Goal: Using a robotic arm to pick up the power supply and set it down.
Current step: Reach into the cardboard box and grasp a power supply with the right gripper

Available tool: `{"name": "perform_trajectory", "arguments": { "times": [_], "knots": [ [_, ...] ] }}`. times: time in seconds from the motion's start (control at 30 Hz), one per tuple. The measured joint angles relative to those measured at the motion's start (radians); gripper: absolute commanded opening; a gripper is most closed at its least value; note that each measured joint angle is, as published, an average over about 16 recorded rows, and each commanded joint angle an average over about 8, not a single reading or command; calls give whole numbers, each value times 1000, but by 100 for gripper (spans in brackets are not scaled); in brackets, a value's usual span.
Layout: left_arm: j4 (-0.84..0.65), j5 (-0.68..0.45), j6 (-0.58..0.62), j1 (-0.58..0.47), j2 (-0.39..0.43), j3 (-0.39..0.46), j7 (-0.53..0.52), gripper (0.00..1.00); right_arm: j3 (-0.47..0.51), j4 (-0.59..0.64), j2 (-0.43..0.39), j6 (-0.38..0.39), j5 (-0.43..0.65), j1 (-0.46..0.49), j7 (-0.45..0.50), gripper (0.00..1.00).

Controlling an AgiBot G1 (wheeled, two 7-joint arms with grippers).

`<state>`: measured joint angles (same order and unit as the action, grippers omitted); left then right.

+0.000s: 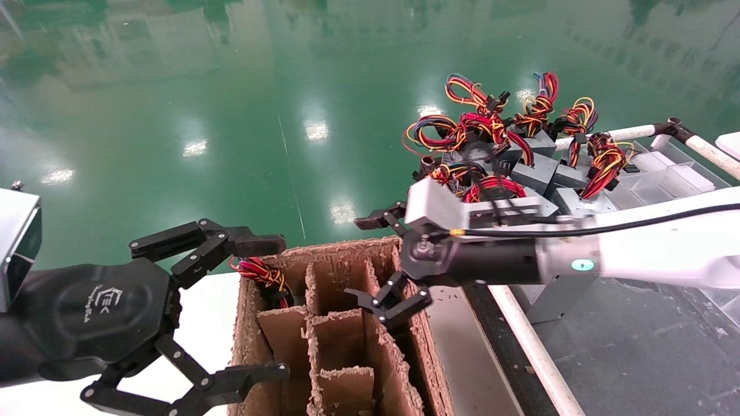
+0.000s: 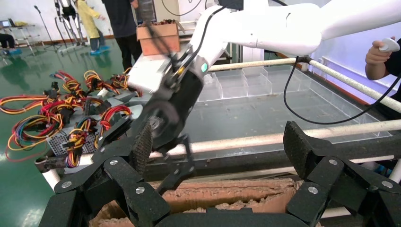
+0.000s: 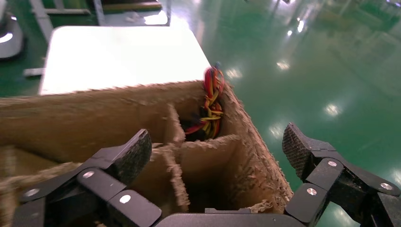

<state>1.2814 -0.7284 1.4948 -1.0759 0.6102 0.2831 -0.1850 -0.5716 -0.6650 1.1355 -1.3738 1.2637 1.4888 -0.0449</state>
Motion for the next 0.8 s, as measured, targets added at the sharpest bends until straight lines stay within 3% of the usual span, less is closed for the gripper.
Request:
{"name": "perform_trajectory", "arguments": {
  "times": [0.43,0.8],
  "knots": [
    [0,1,0,0,0,1,1,100,-19,283,186,105,8,67,-118,100],
    [0,1,0,-1,-1,2,1,100,-96,271,239,257,-93,45,-125,100]
  ]
}}
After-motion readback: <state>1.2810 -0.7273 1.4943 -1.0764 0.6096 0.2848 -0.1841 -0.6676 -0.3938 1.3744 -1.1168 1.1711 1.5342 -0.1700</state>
